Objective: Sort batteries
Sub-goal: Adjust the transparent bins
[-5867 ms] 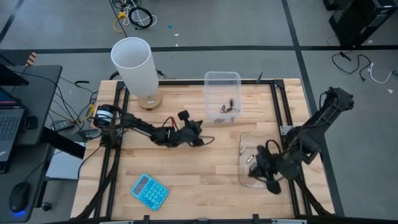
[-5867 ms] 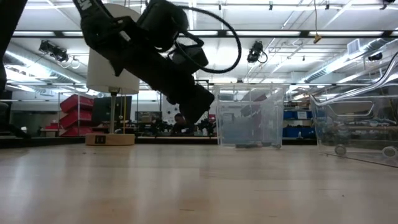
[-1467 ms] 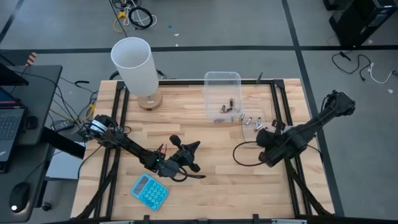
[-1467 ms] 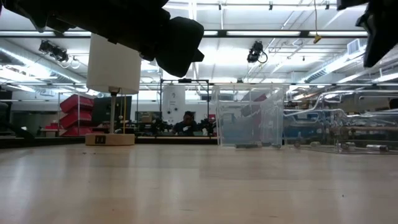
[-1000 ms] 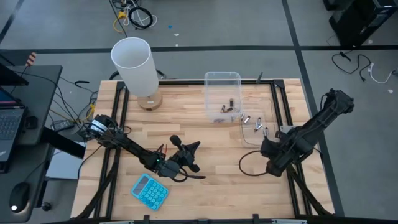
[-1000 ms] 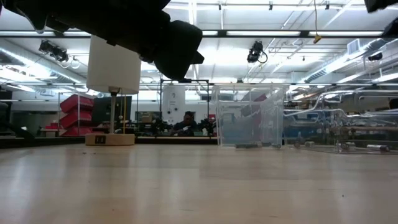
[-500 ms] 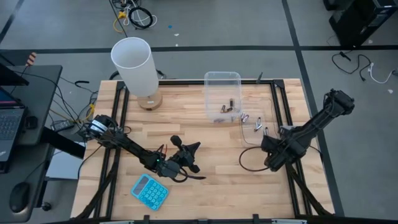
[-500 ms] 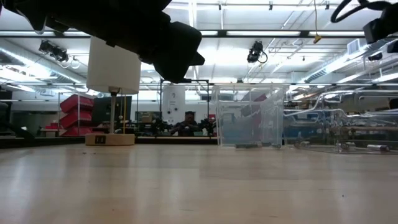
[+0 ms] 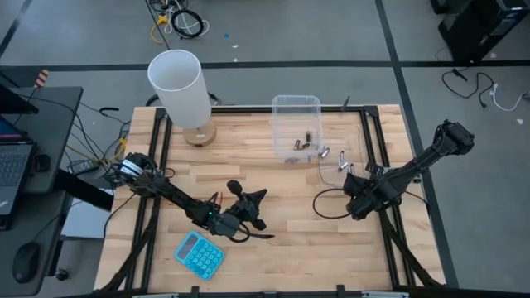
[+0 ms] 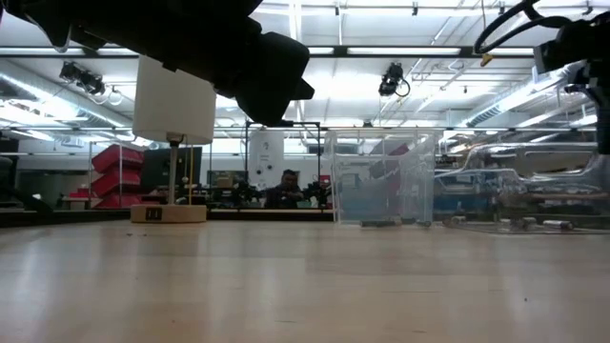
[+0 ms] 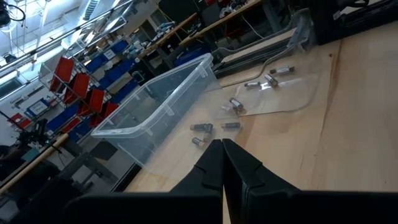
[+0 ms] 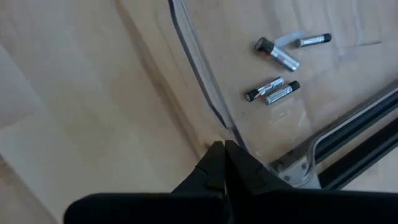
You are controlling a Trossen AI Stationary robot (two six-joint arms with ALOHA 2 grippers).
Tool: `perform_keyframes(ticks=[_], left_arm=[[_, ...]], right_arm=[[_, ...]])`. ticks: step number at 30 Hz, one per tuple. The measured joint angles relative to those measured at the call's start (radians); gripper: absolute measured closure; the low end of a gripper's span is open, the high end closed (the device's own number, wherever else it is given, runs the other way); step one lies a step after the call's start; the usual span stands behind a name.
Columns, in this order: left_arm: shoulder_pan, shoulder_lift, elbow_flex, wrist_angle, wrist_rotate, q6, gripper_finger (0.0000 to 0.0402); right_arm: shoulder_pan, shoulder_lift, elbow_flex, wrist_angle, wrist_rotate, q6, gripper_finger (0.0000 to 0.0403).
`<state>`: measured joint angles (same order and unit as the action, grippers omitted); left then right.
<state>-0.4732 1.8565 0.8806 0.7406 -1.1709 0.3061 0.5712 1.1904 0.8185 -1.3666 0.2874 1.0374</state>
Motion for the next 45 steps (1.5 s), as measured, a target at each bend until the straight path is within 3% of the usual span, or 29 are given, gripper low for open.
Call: perform_keyframes(ticks=[24,45], left_arm=[[0.000,0.000,0.000,-0.002,0.000,0.000,0.0401],[0.000,0.000,0.000,-0.002,-0.001,-0.006,0.0401]], right_arm=[[-0.231,0.000,0.000,0.006,0.090,-0.218,0.0403],[-0.474,0.000,0.000,0.148,0.124,-0.502,0.0403]])
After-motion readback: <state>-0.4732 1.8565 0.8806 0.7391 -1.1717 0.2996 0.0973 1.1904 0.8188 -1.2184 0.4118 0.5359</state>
